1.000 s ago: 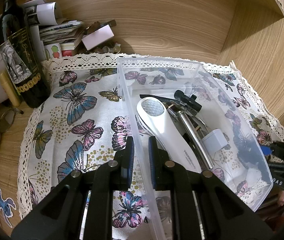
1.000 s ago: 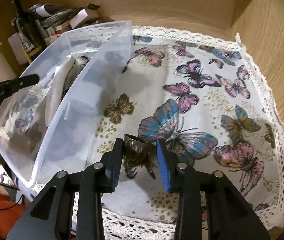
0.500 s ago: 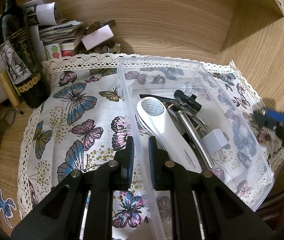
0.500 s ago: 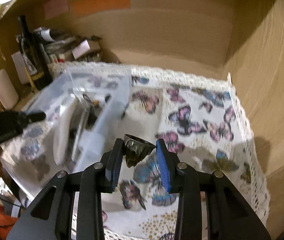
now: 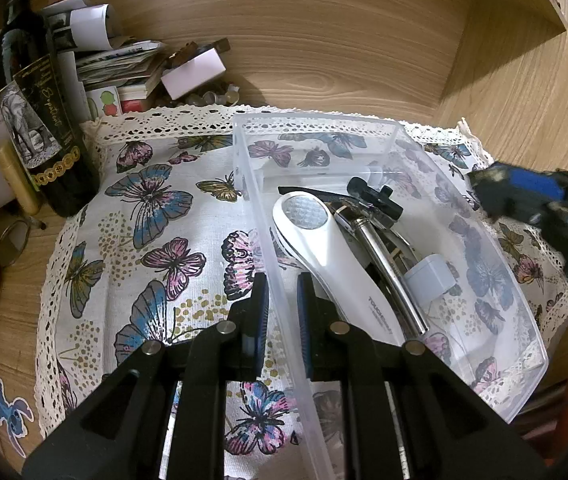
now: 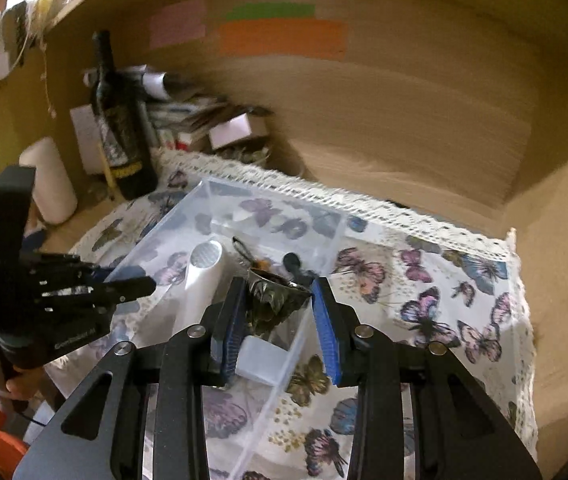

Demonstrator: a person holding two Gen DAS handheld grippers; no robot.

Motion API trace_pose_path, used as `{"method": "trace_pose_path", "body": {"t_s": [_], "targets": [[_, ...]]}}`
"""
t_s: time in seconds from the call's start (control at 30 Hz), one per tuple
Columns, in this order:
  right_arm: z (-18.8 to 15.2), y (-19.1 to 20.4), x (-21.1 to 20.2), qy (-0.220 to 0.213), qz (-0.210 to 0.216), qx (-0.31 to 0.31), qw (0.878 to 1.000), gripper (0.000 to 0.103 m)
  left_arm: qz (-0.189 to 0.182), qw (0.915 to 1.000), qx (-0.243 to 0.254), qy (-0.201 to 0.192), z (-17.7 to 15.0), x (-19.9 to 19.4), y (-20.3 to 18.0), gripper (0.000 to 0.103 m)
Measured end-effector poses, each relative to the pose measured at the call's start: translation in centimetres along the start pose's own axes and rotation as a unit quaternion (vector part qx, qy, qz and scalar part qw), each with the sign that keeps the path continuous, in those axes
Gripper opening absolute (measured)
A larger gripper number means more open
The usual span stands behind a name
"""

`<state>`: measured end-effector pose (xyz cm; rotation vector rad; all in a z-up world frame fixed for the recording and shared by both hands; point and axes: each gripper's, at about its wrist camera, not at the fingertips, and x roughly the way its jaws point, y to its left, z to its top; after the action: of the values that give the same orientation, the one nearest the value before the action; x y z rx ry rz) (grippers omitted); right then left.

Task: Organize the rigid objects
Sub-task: 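Carry the black ring into the box and open the right tool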

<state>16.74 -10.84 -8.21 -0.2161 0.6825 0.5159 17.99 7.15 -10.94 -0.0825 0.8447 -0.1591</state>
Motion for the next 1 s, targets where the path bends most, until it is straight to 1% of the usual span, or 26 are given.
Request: {"method": "trace_pose_path", "body": {"t_s": [0.33, 0.43, 0.57, 0.6, 0.67, 0.8, 1.0], "targets": [[0.1, 1.4, 4.4, 0.065, 0.020, -0.035, 0.997, 0.031, 0.000, 1.0000, 0.000, 0.000, 0.0, 0.0, 0.0, 0.013], [0.0, 1.7, 5.2, 0.079, 0.021, -0.043, 0.996, 0.031, 0.000, 1.0000, 0.000, 0.000, 0.0, 0.0, 0.0, 0.013], [0.0, 1.5, 5.5, 0.084, 0.022, -0.039, 0.995, 0.031, 0.001, 1.0000, 0.000, 0.000, 0.0, 0.0, 0.0, 0.013], [0.0, 1.3, 5.5, 0.085, 0.025, -0.033, 0.996, 0.032, 0.001, 1.0000, 0.000, 0.000, 0.0, 0.0, 0.0, 0.013], [0.0, 1.1, 5.4, 0.081, 0.026, -0.025, 0.996, 0.037, 0.001, 1.0000, 0.002, 0.001, 0.0, 0.0, -0.1, 0.013], [0.1, 0.7, 4.2, 0.063, 0.024, -0.014, 0.998, 0.041, 0.000, 1.0000, 0.005, 0.002, 0.0, -0.3, -0.2, 0.013], [0.1, 0.5, 1.4, 0.019, 0.011, -0.002, 1.000, 0.053, 0.018, 0.9994, 0.012, -0.027, 0.1, -2.5, -0.5, 0.013]]}}
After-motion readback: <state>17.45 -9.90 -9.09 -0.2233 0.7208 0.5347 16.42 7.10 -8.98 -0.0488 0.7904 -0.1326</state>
